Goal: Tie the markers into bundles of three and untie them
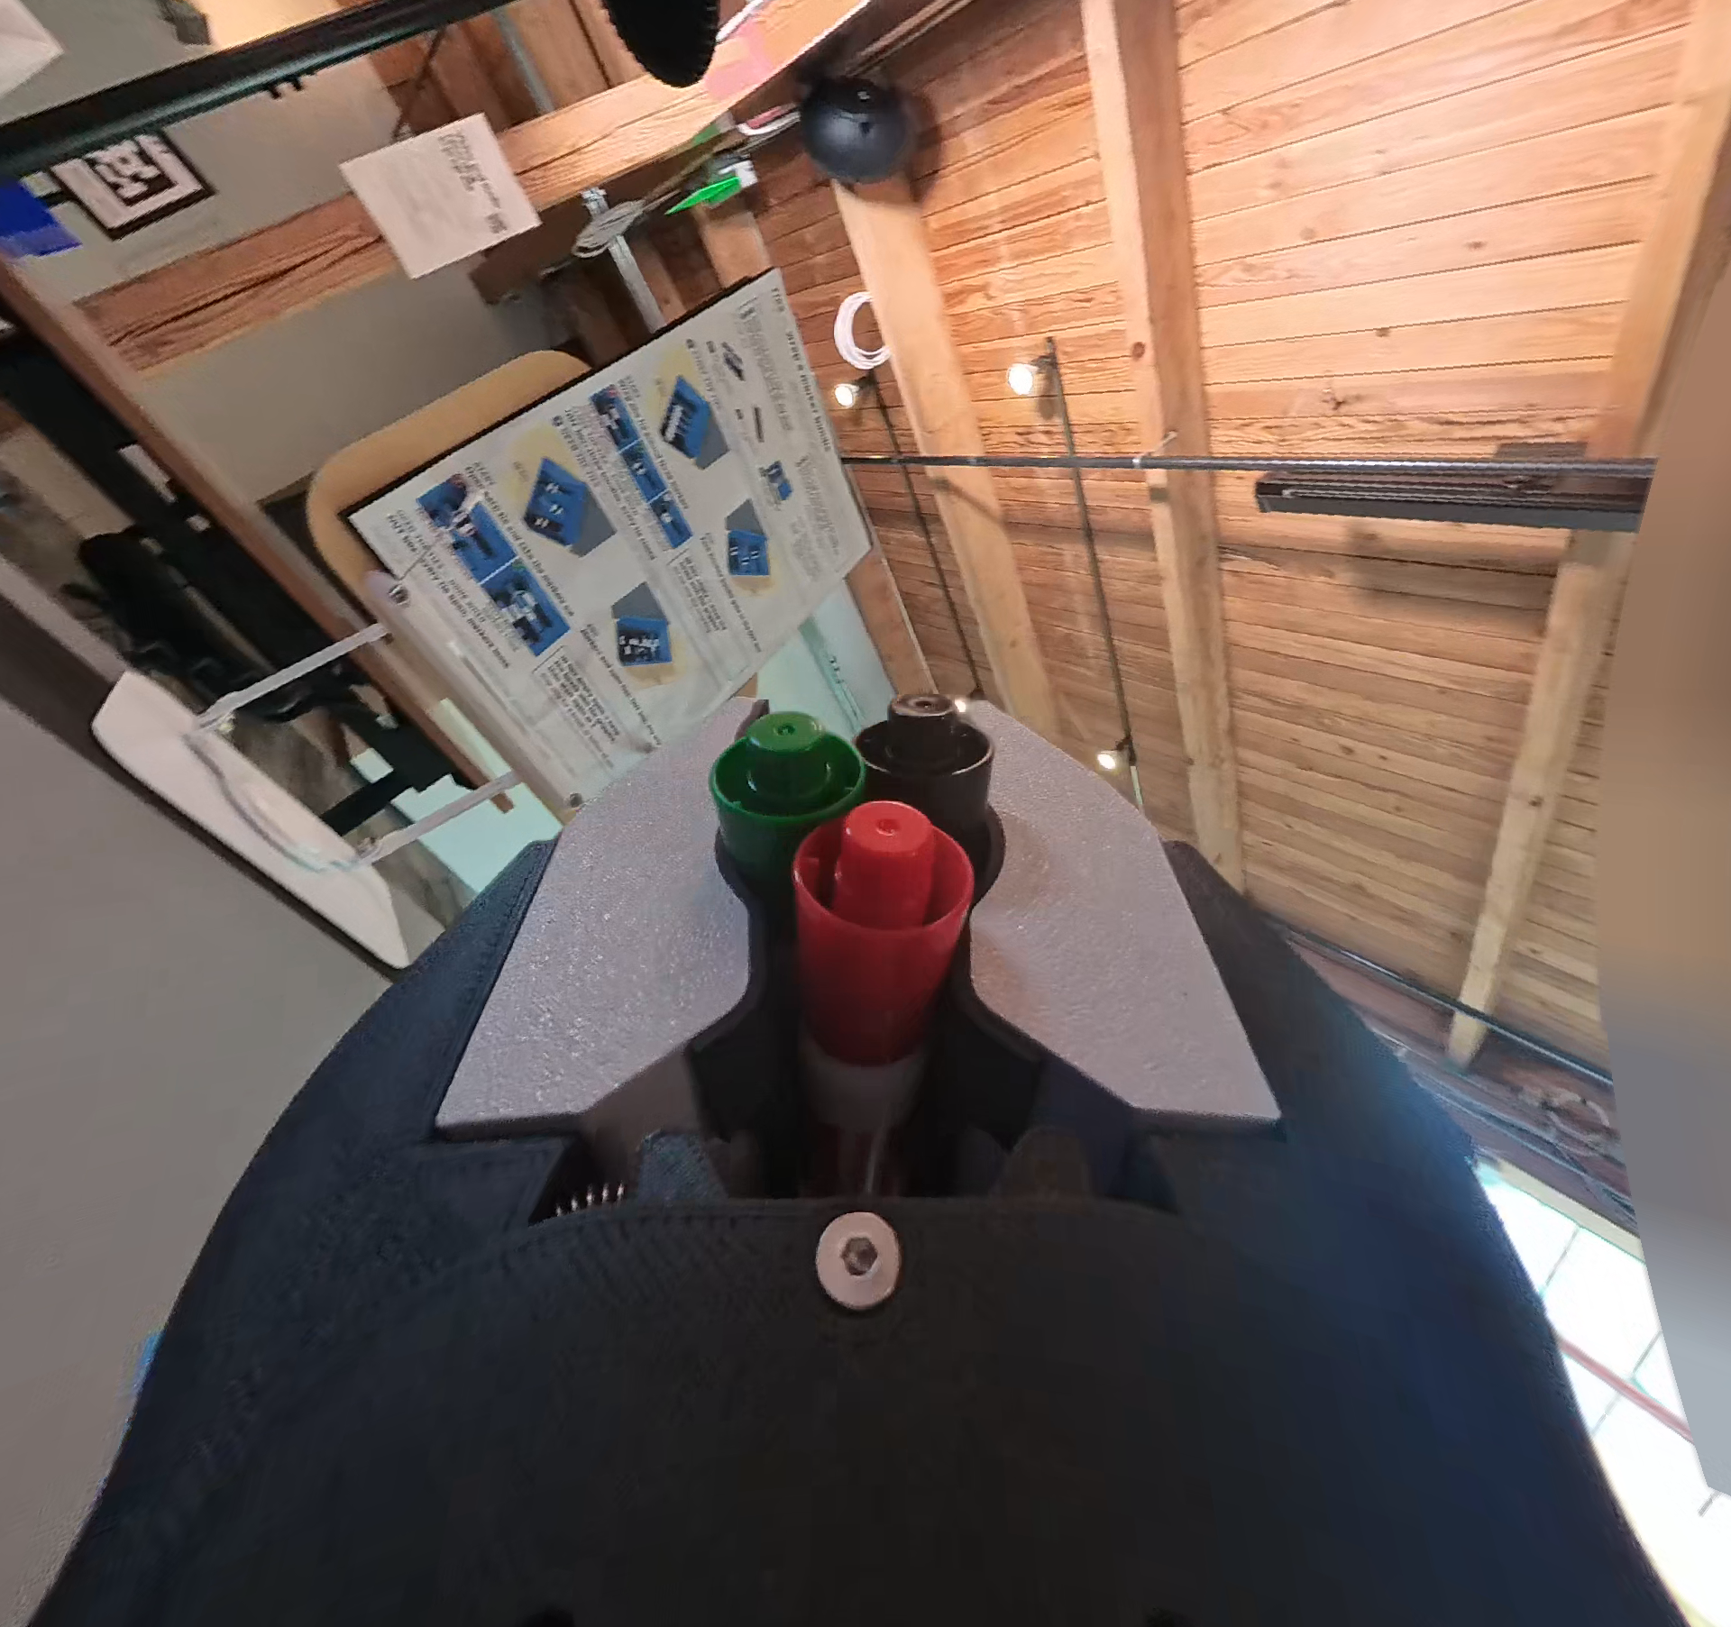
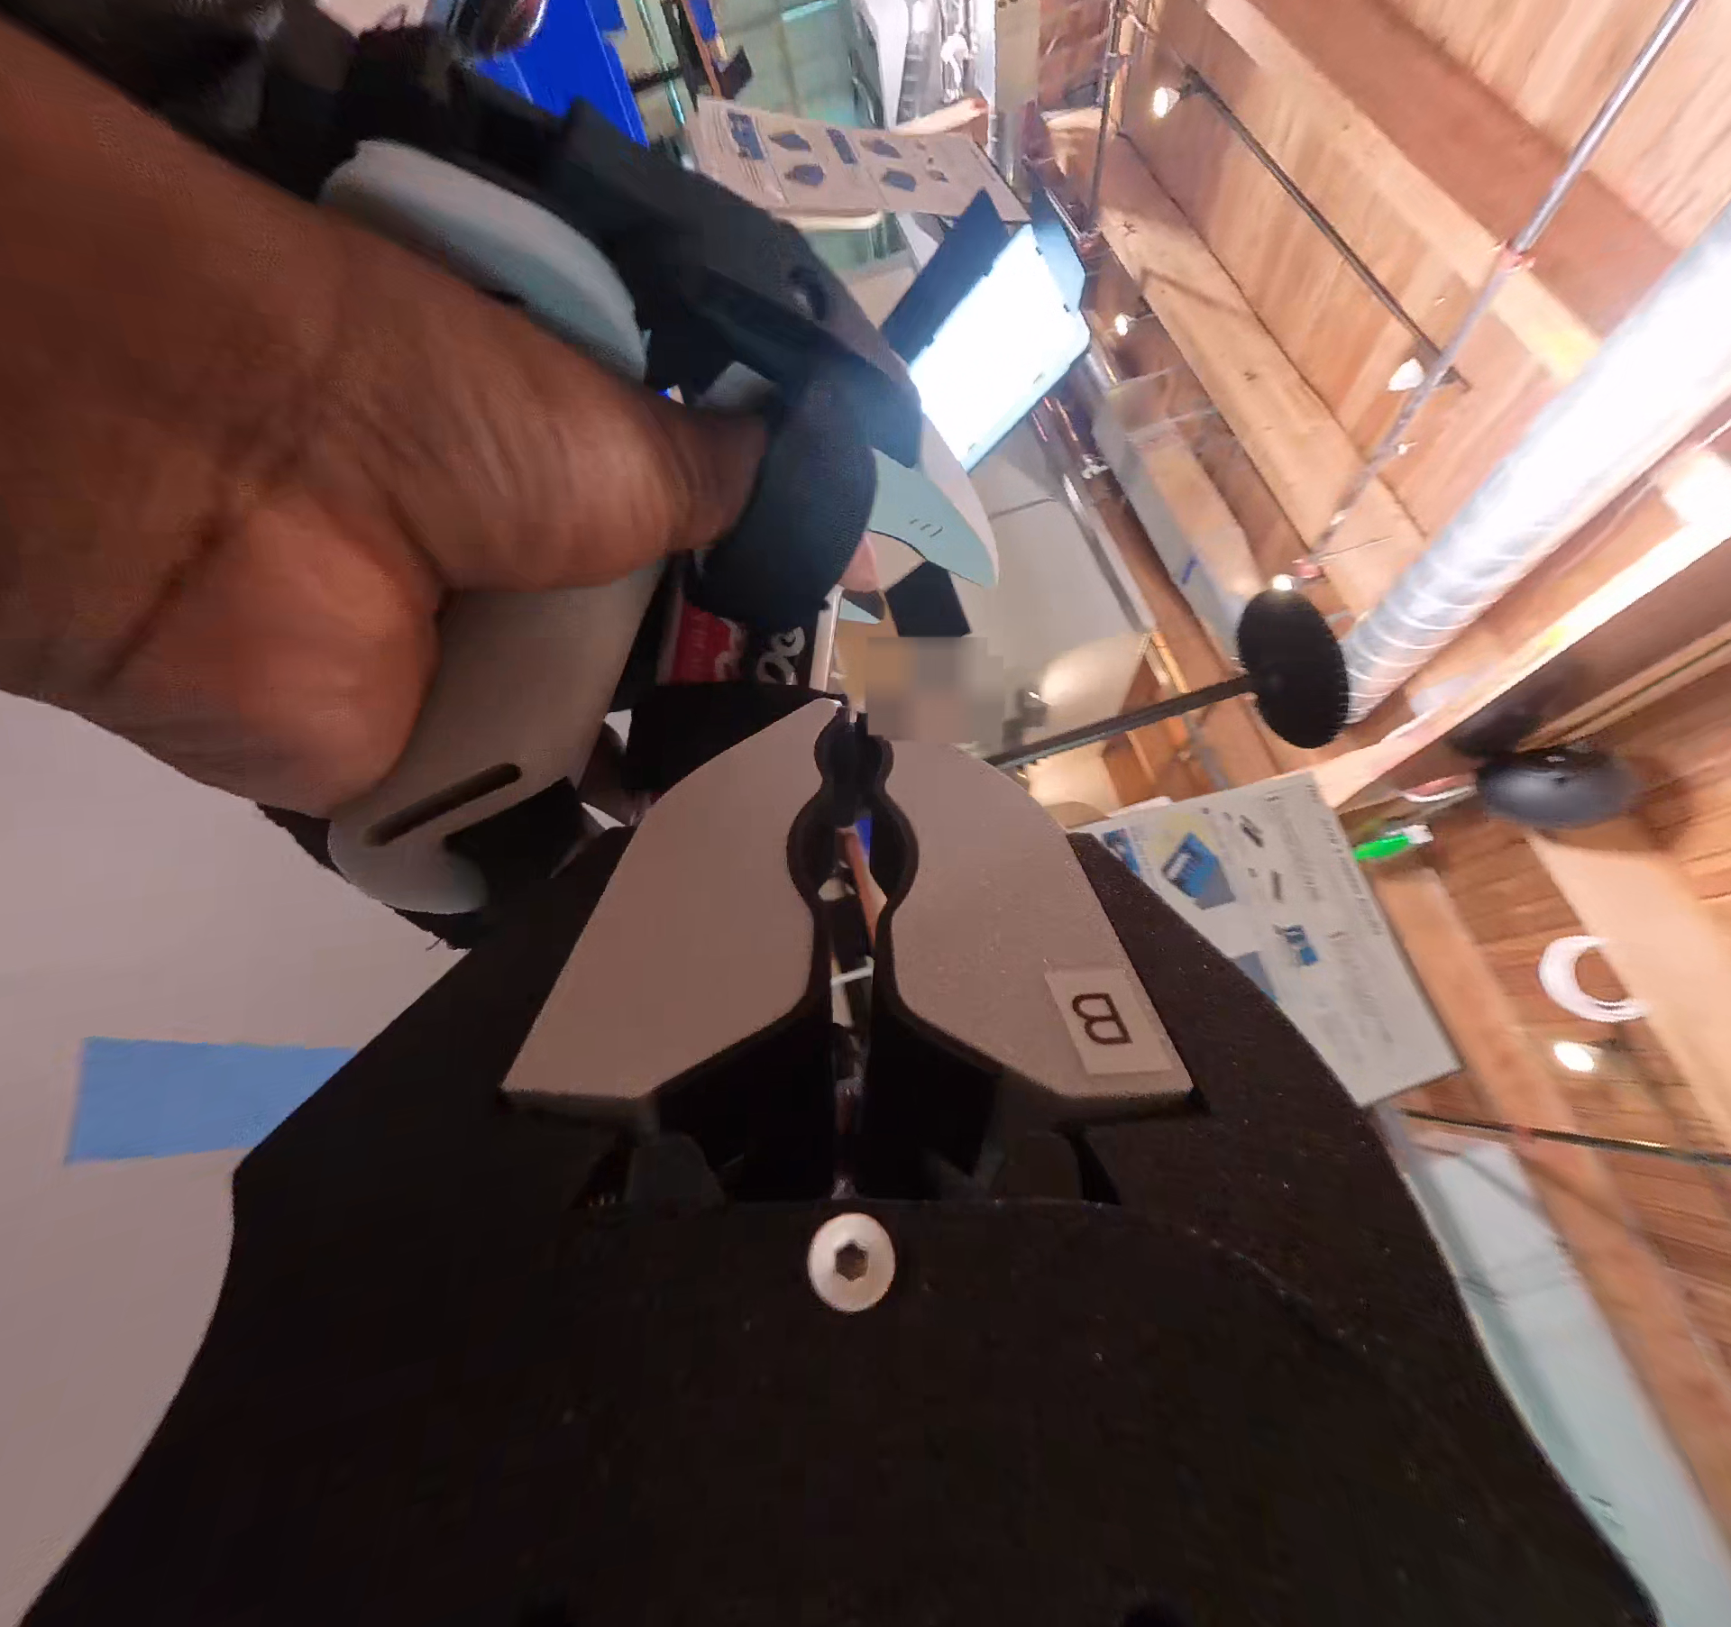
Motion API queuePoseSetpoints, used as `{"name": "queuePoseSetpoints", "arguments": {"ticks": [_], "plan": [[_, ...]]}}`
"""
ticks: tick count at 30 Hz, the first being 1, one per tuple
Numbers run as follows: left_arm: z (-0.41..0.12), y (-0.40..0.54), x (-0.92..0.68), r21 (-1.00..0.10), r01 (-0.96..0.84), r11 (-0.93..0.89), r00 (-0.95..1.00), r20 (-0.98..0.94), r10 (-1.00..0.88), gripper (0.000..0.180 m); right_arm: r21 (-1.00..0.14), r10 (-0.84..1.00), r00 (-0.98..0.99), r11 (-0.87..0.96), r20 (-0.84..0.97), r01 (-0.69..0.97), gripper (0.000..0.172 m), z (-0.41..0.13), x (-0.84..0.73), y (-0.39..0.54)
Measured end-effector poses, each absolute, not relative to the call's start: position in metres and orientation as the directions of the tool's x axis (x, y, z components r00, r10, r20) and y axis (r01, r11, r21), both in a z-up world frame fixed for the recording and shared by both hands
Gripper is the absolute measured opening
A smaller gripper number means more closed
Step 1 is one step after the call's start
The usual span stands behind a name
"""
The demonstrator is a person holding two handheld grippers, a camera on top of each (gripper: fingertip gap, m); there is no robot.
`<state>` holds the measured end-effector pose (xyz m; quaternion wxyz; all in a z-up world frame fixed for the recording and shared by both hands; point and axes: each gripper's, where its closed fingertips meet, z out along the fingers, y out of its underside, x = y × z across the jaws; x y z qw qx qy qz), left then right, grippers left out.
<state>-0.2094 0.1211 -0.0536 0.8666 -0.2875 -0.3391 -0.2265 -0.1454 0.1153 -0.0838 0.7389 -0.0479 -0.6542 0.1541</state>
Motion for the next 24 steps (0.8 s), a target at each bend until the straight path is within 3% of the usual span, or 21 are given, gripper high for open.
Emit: {"name": "queuePoseSetpoints", "arguments": {"ticks": [6,13,15,18,21,24], "plan": [[-0.06,0.133,-0.213,-0.312,0.641,0.701,0.601,0.773,-0.205,0.037,0.044,-0.033,0.248,0.998,0.968,-0.038,0.001,-0.093,-0.149,0.111],[-0.068,0.137,-0.214,-0.271,0.692,0.67,0.55,0.798,-0.245,0.037,-0.048,0.068,0.164,0.992,0.984,-0.119,0.001,-0.098,-0.15,0.113],[-0.069,0.138,-0.214,-0.266,0.701,0.662,0.545,0.798,-0.256,0.038,-0.146,0.163,0.12,0.979,0.979,-0.141,0.001,-0.099,-0.15,0.113],[-0.071,0.139,-0.213,-0.265,0.71,0.652,0.536,0.804,-0.257,0.037,-0.458,0.457,-0.053,0.87,0.888,-0.181,0.004,-0.101,-0.149,0.115],[-0.072,0.139,-0.212,-0.257,0.725,0.639,0.524,0.807,-0.271,0.037,-0.727,0.678,-0.269,0.666,0.684,-0.167,0.015,-0.103,-0.147,0.112],[-0.075,0.139,-0.212,-0.248,0.735,0.631,0.511,0.815,-0.275,0.037,-0.866,0.772,-0.413,0.491,0.484,-0.098,0.015,-0.104,-0.146,0.11]]}}
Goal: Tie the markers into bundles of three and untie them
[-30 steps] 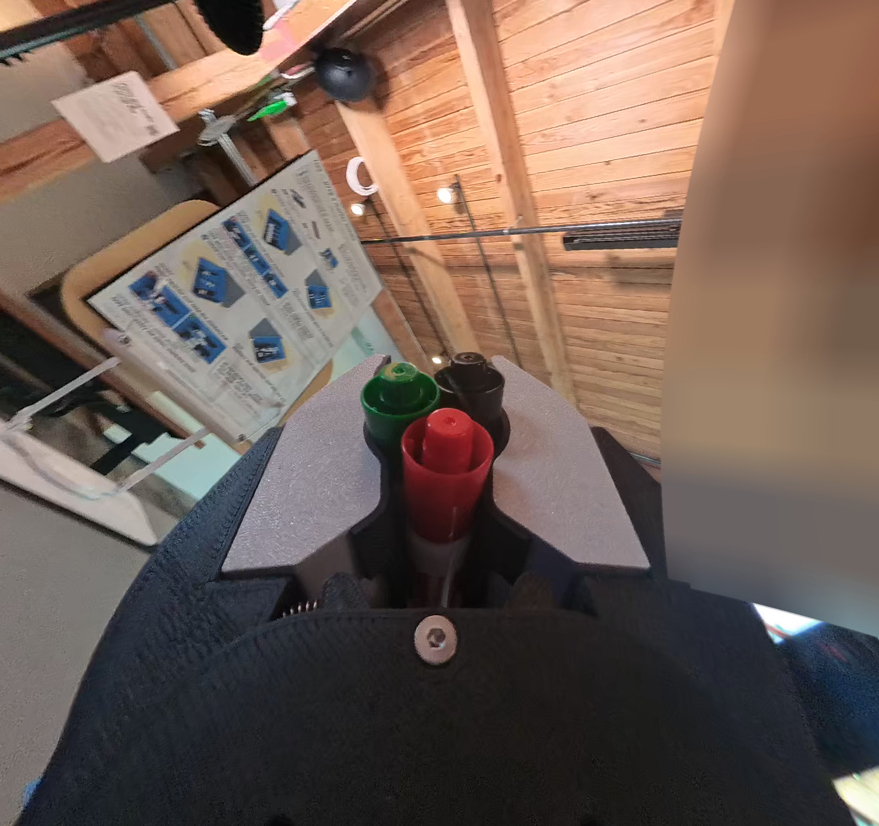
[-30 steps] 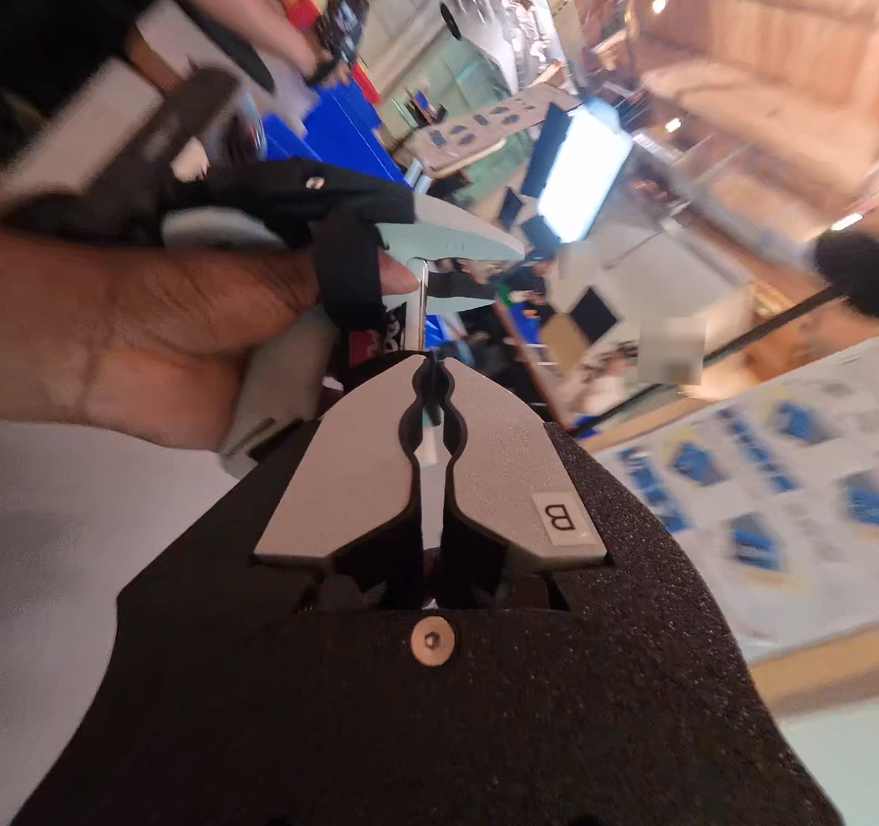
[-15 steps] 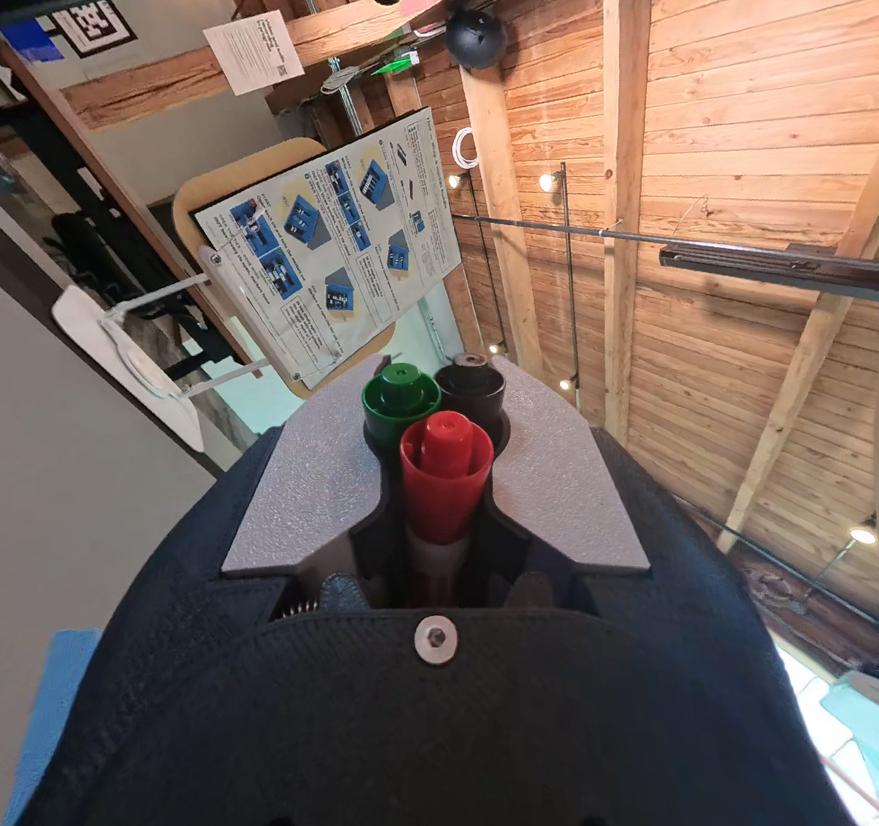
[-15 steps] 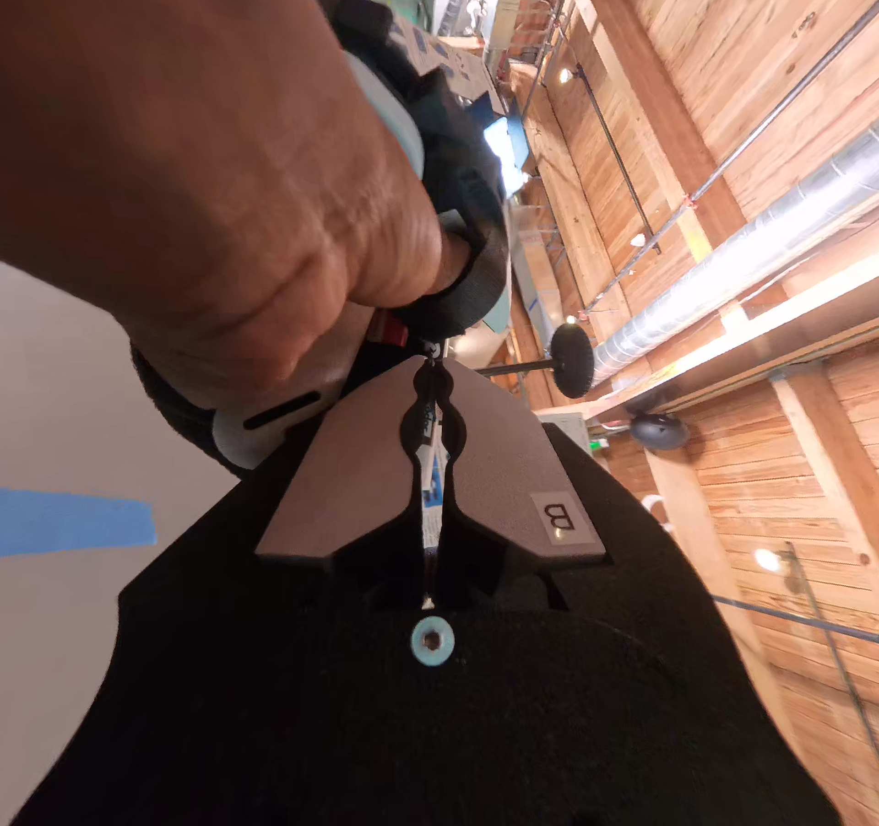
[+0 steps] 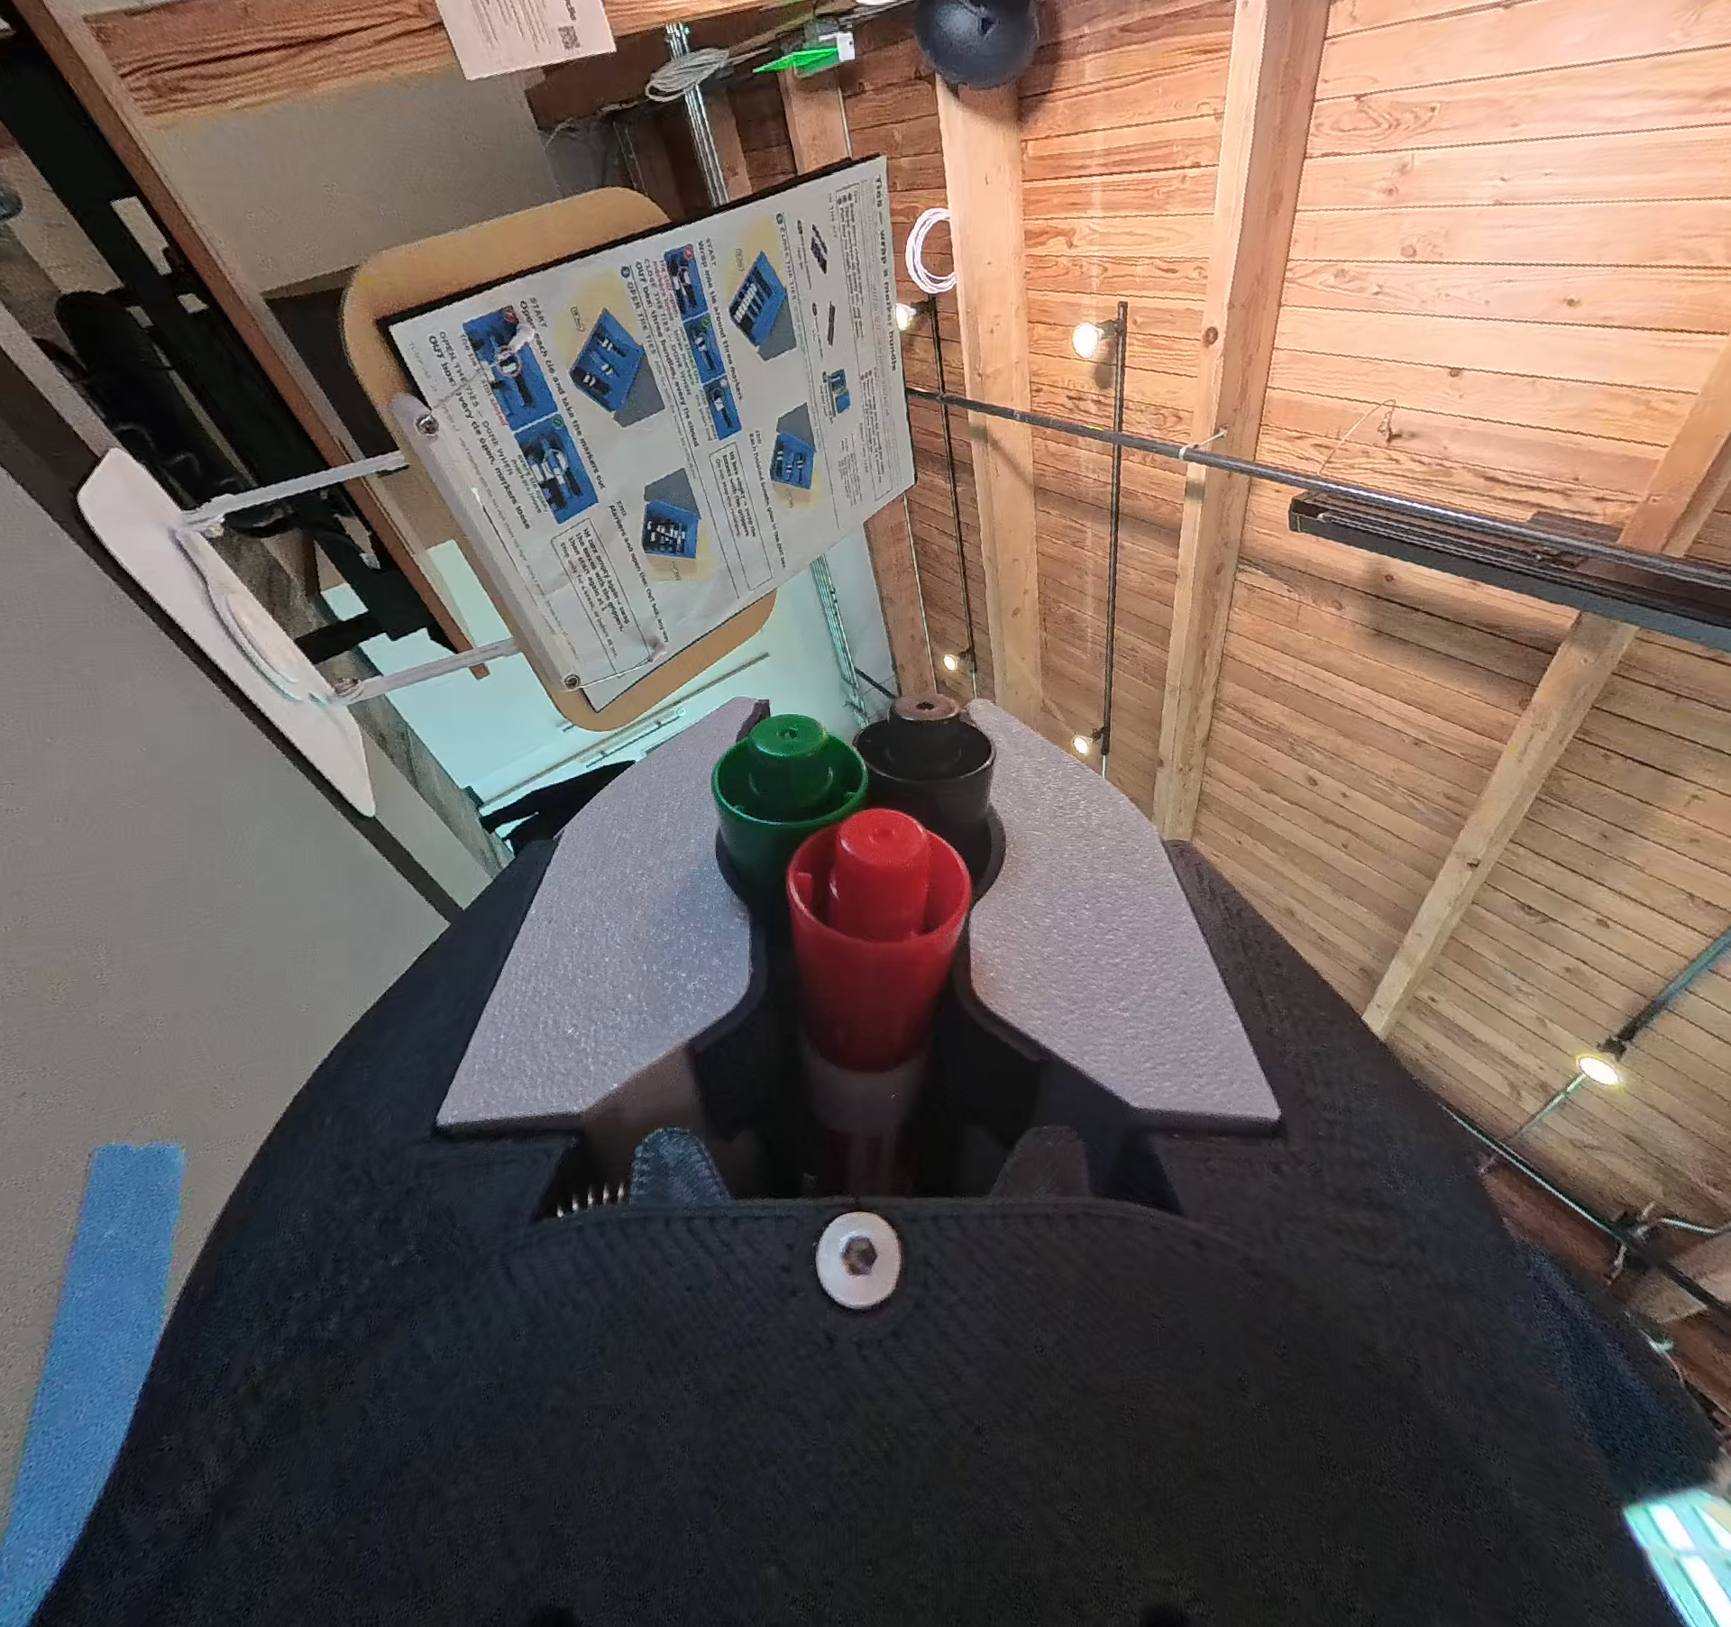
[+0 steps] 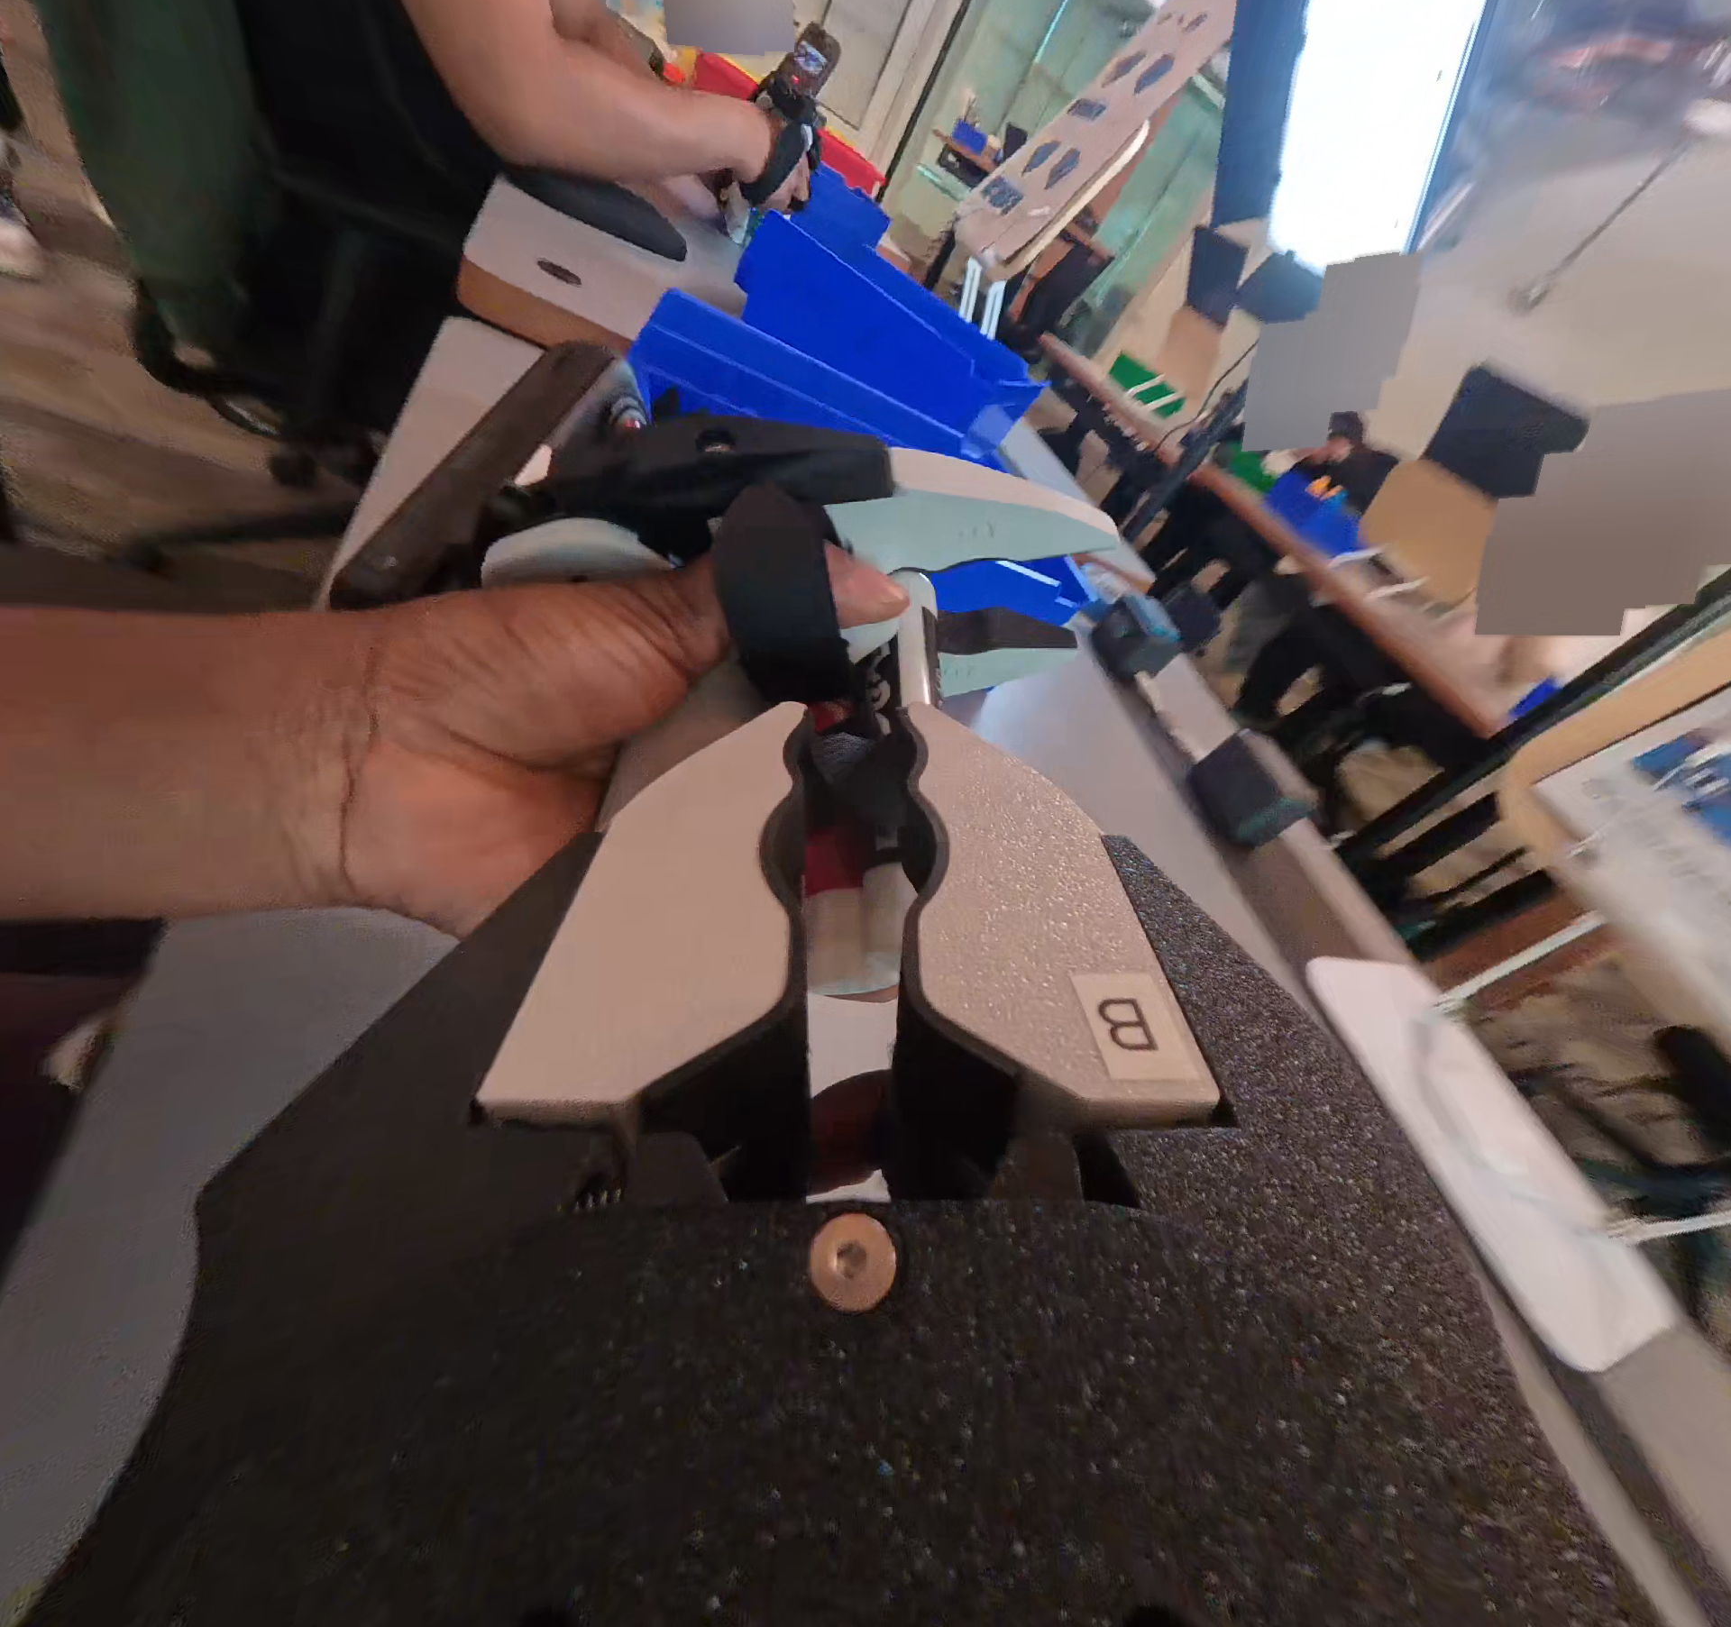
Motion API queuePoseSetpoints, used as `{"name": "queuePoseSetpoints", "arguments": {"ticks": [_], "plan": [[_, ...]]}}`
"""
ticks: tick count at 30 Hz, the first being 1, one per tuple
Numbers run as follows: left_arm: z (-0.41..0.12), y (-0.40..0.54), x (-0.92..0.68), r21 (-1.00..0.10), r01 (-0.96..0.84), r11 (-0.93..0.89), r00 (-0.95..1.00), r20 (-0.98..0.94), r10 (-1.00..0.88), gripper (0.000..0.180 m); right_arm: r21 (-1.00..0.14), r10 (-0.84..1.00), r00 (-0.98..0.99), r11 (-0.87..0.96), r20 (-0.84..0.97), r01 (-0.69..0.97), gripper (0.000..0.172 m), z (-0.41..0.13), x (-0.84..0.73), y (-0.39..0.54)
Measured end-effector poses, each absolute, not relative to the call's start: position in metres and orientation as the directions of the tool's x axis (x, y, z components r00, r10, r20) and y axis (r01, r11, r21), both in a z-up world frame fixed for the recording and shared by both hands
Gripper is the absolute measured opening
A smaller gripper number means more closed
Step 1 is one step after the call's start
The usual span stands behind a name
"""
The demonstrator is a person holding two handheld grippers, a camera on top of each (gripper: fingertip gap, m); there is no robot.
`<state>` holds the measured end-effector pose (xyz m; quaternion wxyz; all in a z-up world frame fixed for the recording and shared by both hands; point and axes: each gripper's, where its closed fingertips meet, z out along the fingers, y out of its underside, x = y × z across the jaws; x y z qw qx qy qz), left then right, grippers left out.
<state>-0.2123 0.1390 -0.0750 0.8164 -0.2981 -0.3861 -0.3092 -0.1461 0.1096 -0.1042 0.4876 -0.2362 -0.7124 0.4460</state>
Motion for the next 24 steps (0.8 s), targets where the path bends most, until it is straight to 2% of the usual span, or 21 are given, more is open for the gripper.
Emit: {"name": "queuePoseSetpoints", "arguments": {"ticks": [2,6,7,9,11,13,15,18,19,21,22,24], "plan": [[-0.078,0.139,-0.212,-0.243,0.741,0.626,0.501,0.821,-0.275,0.037,-0.901,0.796,-0.446,0.431,0.409,-0.059,0.015,-0.105,-0.146,0.109],[-0.081,0.137,-0.215,-0.218,0.754,0.62,0.479,0.828,-0.292,0.037,-0.905,0.787,-0.467,0.418,0.404,-0.078,0.016,-0.104,-0.142,0.103],[-0.083,0.138,-0.216,-0.217,0.756,0.617,0.475,0.831,-0.29,0.037,-0.907,0.785,-0.472,0.412,0.402,-0.087,0.019,-0.102,-0.141,0.103],[-0.083,0.136,-0.216,-0.2,0.764,0.614,0.461,0.834,-0.302,0.037,-0.906,0.779,-0.479,0.415,0.403,-0.087,0.037,-0.102,-0.139,0.104],[-0.083,0.134,-0.218,-0.188,0.764,0.617,0.457,0.833,-0.312,0.037,-0.904,0.769,-0.492,0.415,0.41,-0.104,0.042,-0.098,-0.135,0.106],[-0.081,0.133,-0.219,-0.165,0.778,0.606,0.444,0.826,-0.346,0.037,-0.901,0.758,-0.493,0.405,0.427,-0.158,0.032,-0.09,-0.129,0.109],[-0.078,0.132,-0.219,-0.144,0.8,0.582,0.433,0.811,-0.394,0.037,-0.895,0.779,-0.441,0.393,0.447,-0.213,0.004,-0.077,-0.127,0.121],[-0.072,0.128,-0.217,-0.167,0.793,0.586,0.476,0.769,-0.426,0.037,-0.941,0.812,-0.477,0.284,0.337,-0.183,0.001,-0.073,-0.129,0.126],[-0.068,0.125,-0.216,-0.165,0.788,0.593,0.493,0.748,-0.446,0.037,-0.958,0.816,-0.501,0.242,0.287,-0.155,0.016,-0.075,-0.131,0.124],[-0.061,0.122,-0.211,-0.167,0.795,0.583,0.509,0.706,-0.492,0.037,-0.975,0.82,-0.528,0.197,0.22,-0.1,0.067,-0.086,-0.136,0.122],[-0.06,0.123,-0.207,-0.187,0.803,0.566,0.515,0.696,-0.501,0.037,-0.98,0.815,-0.546,0.19,0.192,-0.062,0.083,-0.094,-0.139,0.121],[-0.062,0.128,-0.2,-0.229,0.822,0.521,0.514,0.691,-0.508,0.037,-0.993,0.797,-0.597,0.119,0.088,0.013,0.081,-0.105,-0.142,0.121]]}}
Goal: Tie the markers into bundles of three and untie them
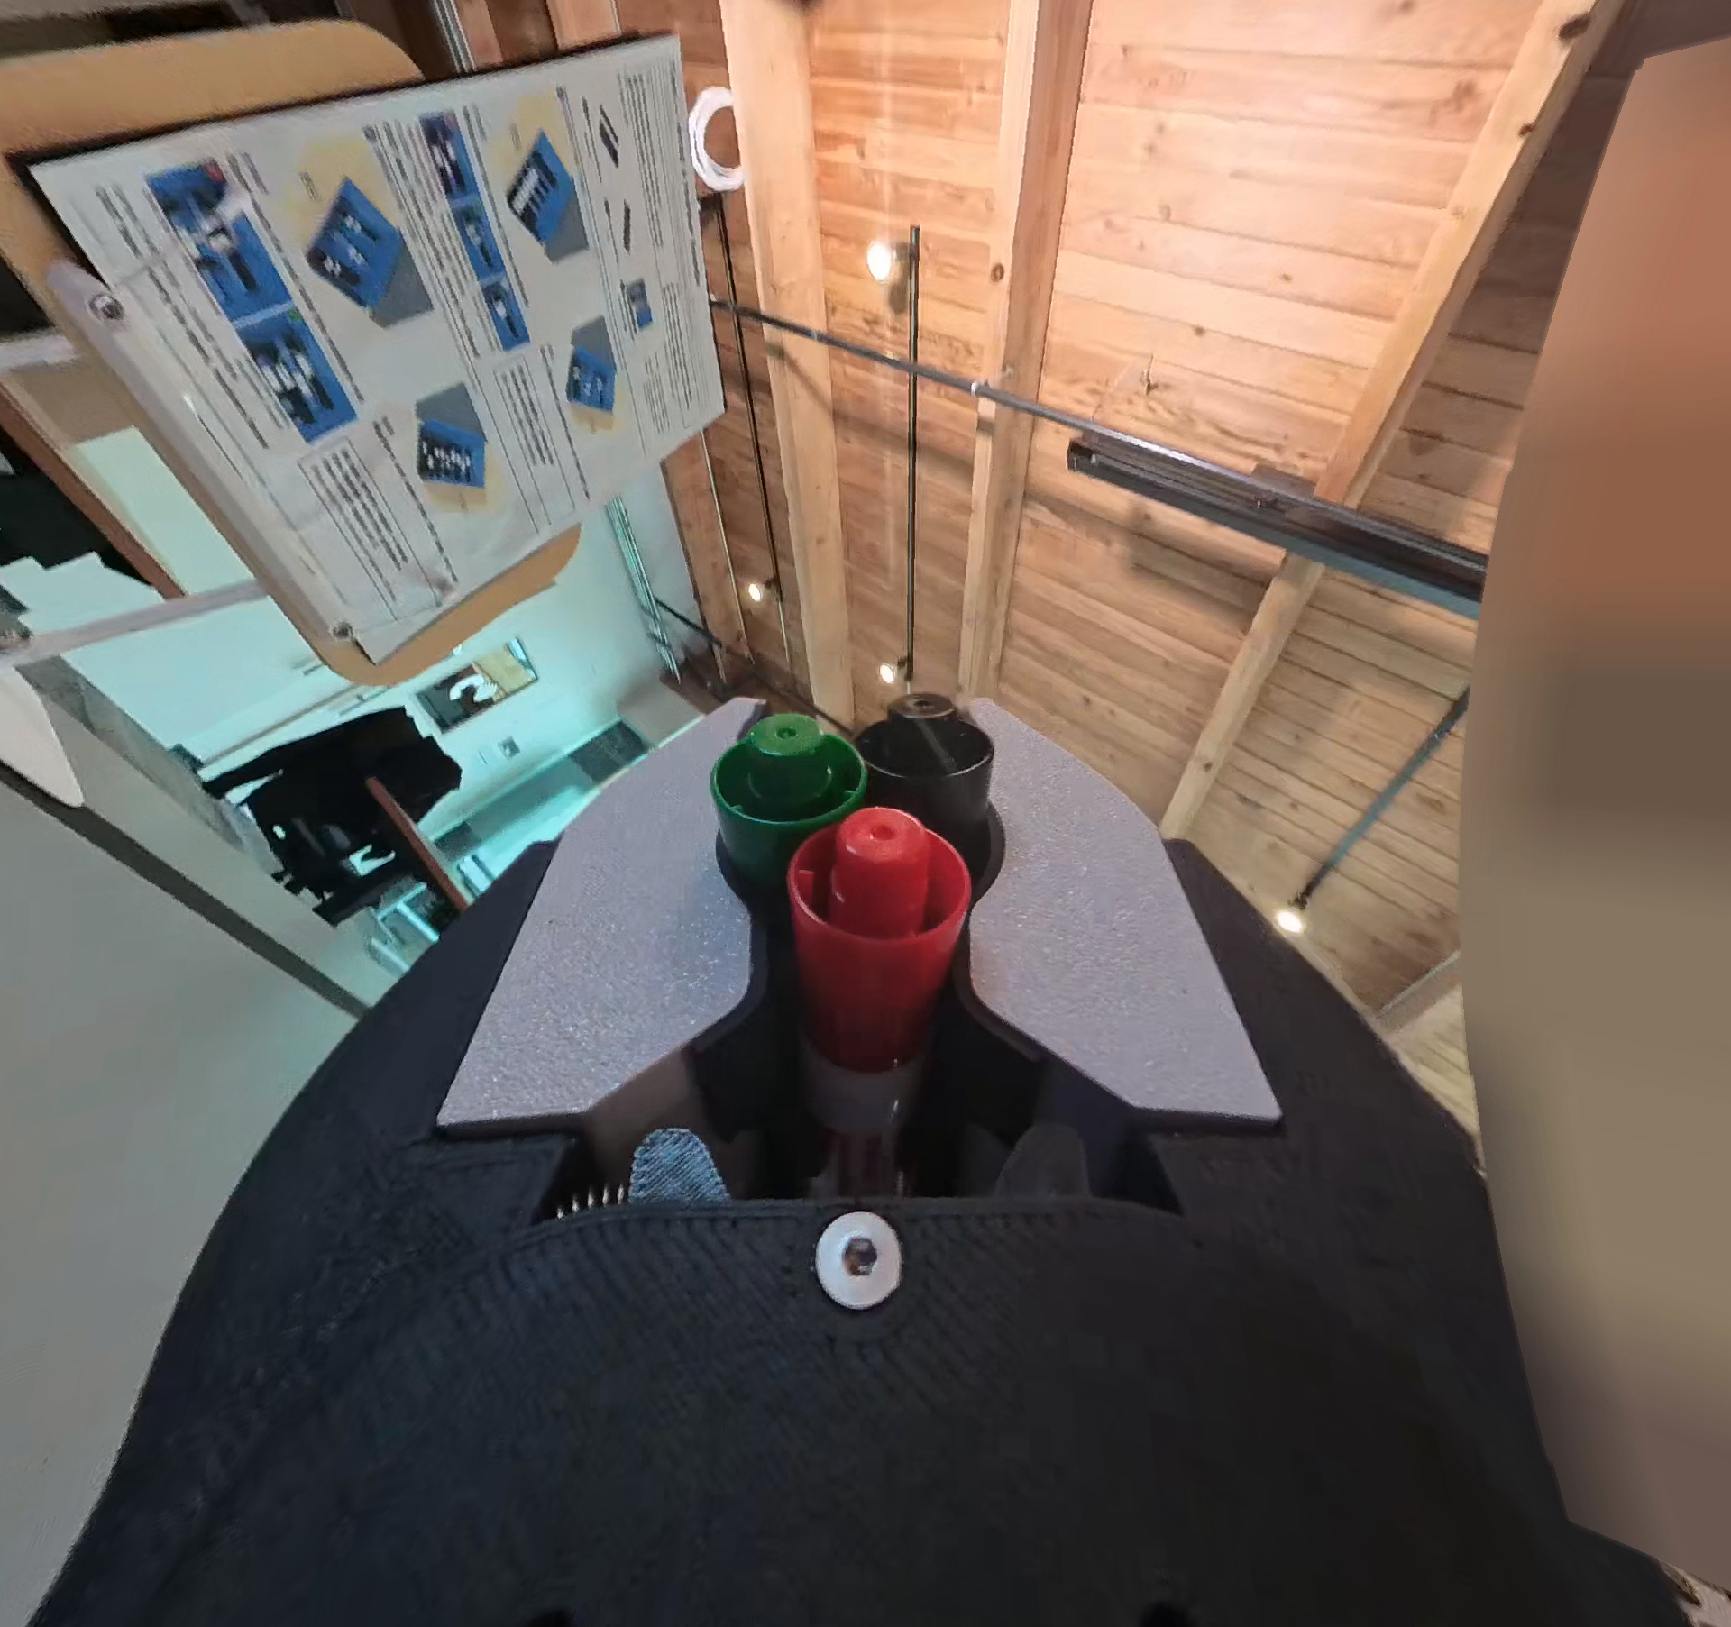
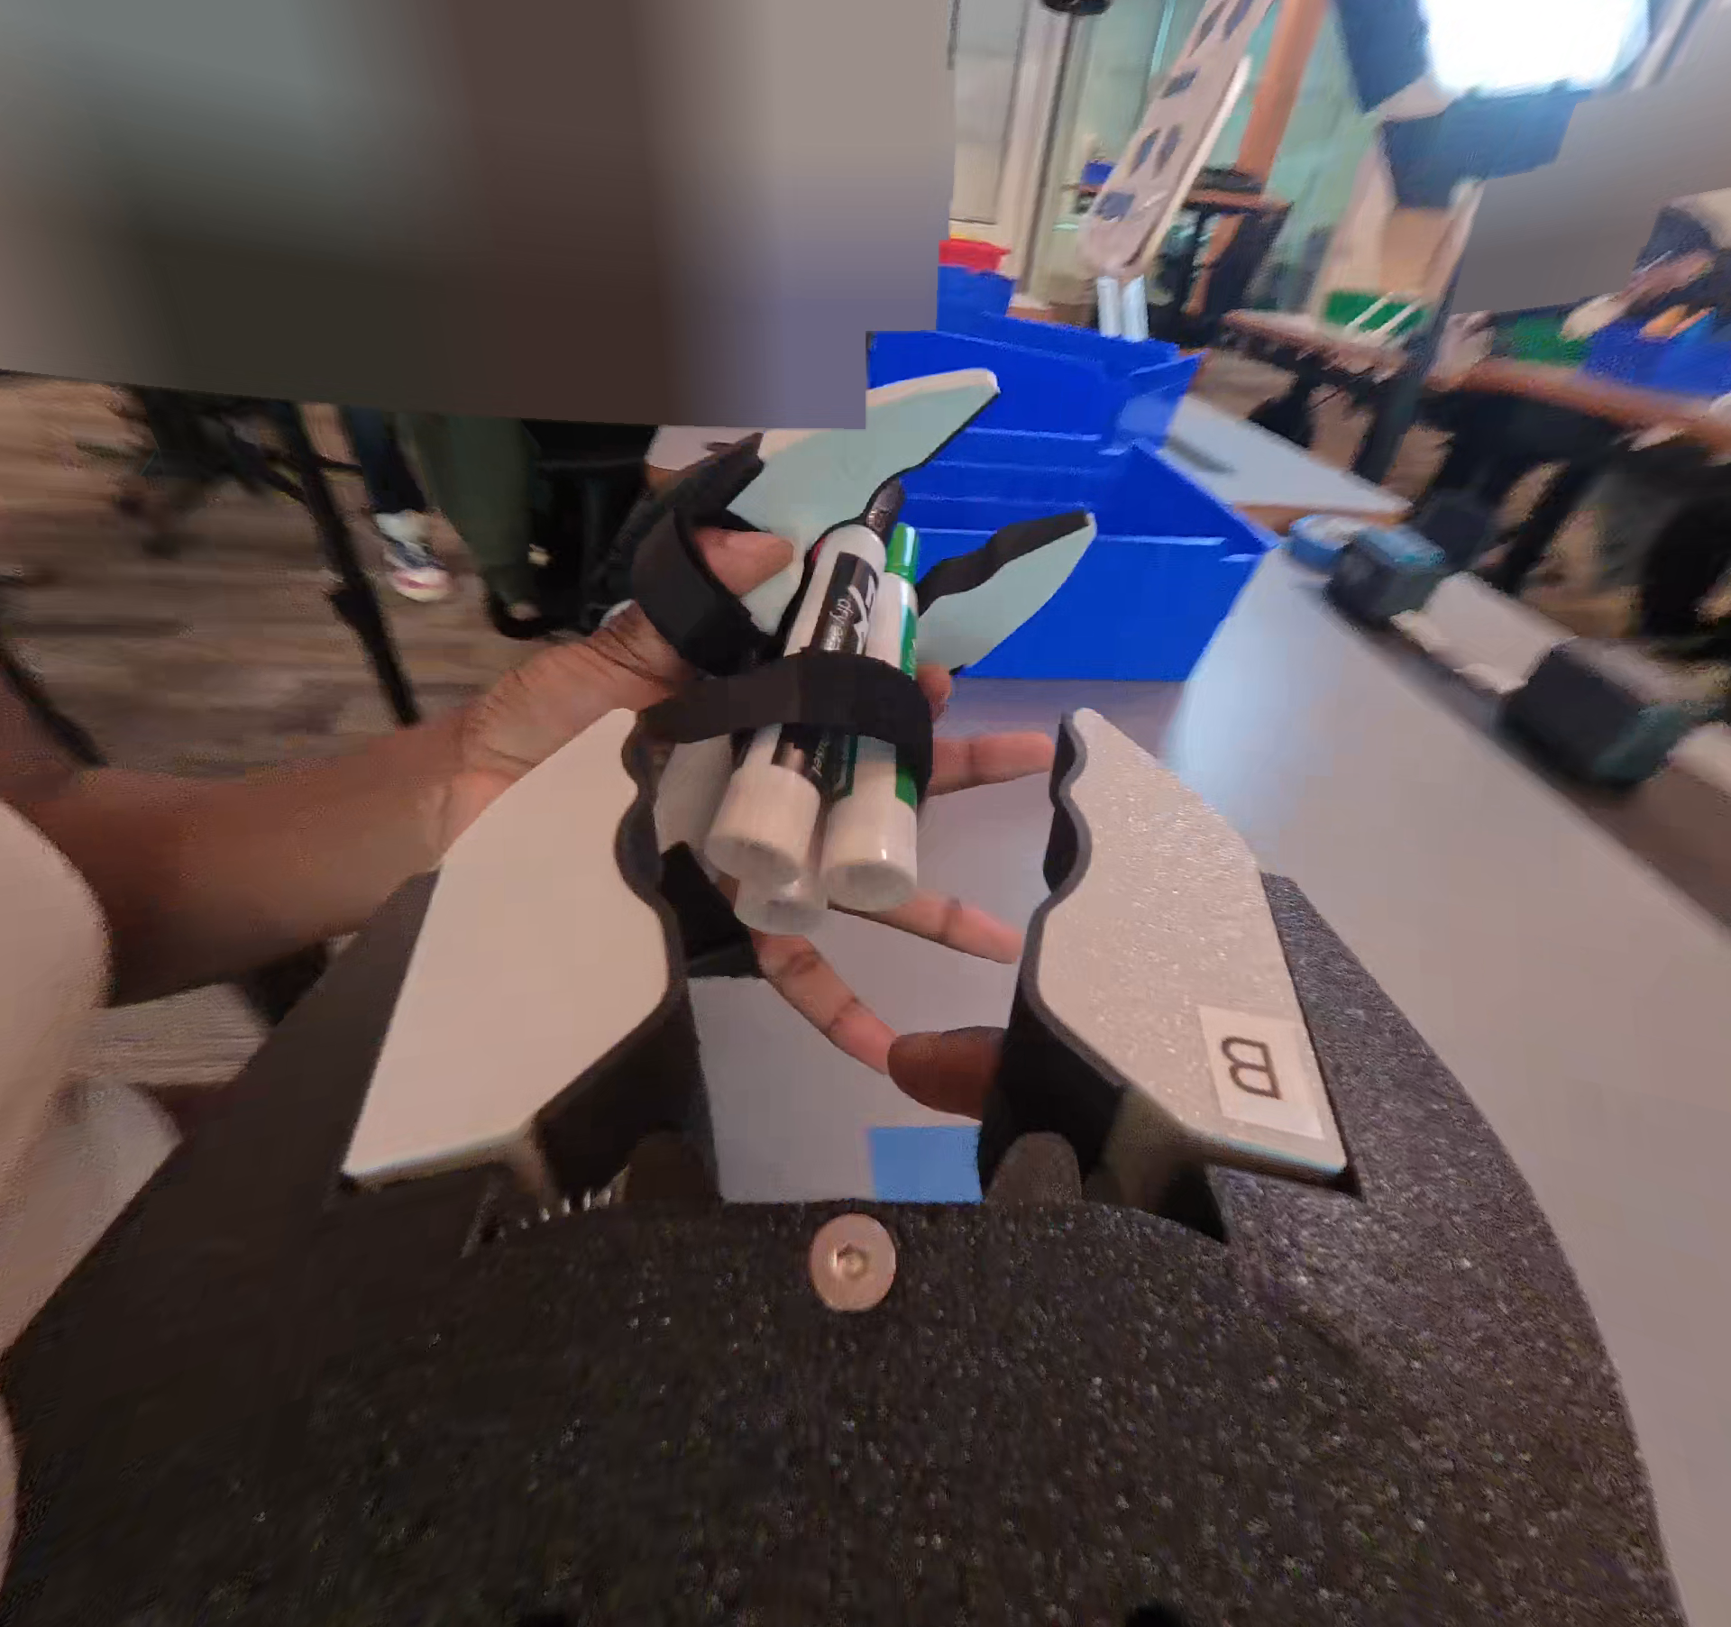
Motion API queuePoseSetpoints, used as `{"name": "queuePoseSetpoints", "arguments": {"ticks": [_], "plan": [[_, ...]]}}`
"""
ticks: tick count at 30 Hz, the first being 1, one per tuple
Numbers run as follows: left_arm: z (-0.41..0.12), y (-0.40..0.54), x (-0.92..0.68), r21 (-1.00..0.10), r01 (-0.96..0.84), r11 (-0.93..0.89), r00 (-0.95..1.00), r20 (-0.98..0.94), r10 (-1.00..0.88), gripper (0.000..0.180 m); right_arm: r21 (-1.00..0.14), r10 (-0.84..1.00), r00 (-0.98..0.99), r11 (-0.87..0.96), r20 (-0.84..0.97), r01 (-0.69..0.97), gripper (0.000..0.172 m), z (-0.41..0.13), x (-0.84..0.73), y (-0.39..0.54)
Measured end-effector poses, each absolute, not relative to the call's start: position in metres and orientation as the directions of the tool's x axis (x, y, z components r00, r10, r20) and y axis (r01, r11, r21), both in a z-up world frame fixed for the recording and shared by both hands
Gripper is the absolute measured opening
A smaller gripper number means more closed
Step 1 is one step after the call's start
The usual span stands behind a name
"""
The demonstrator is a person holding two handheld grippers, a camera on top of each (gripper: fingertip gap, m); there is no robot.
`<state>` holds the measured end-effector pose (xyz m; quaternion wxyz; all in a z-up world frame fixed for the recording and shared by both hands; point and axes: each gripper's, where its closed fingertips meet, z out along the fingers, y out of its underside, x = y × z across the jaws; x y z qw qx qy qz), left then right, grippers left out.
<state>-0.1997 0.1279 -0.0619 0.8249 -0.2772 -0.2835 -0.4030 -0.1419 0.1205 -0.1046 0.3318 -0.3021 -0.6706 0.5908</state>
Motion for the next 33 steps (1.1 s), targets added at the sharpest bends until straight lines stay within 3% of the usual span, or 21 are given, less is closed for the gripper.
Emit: {"name": "queuePoseSetpoints", "arguments": {"ticks": [2,4,9,14,23,27,31,33], "plan": [[-0.062,0.132,-0.191,-0.263,0.837,0.479,0.513,0.681,-0.522,0.037,-0.995,0.74,-0.67,0.021,-0.053,0.102,0.063,-0.11,-0.139,0.116],[-0.064,0.139,-0.184,-0.31,0.845,0.436,0.516,0.686,-0.513,0.038,-0.985,0.697,-0.707,0.0,-0.124,0.173,0.056,-0.117,-0.135,0.113],[-0.077,0.15,-0.185,-0.338,0.829,0.446,0.529,0.732,-0.43,0.038,-0.986,0.766,-0.643,0.103,-0.004,0.129,0.042,-0.129,-0.137,0.12],[-0.089,0.157,-0.187,-0.348,0.813,0.467,0.536,0.76,-0.367,0.038,-0.993,0.828,-0.561,0.068,0.001,0.099,0.032,-0.136,-0.136,0.13],[-0.098,0.163,-0.192,-0.284,0.856,0.431,0.464,0.79,-0.401,0.038,-0.993,0.849,-0.523,0.112,0.071,0.047,0.056,-0.133,-0.126,0.139],[-0.103,0.159,-0.202,-0.21,0.873,0.44,0.402,0.819,-0.409,0.037,-0.955,0.829,-0.481,0.289,0.286,-0.07,0.047,-0.131,-0.118,0.142],[-0.112,0.152,-0.217,-0.103,0.855,0.509,0.331,0.864,-0.38,0.037,-0.814,0.77,-0.267,0.541,0.58,-0.21,0.04,-0.117,-0.12,0.138],[-0.112,0.148,-0.221,-0.052,0.844,0.534,0.302,0.868,-0.394,0.037,-0.816,0.767,-0.282,0.561,0.576,-0.142,0.054,-0.123,-0.13,0.132]]}}
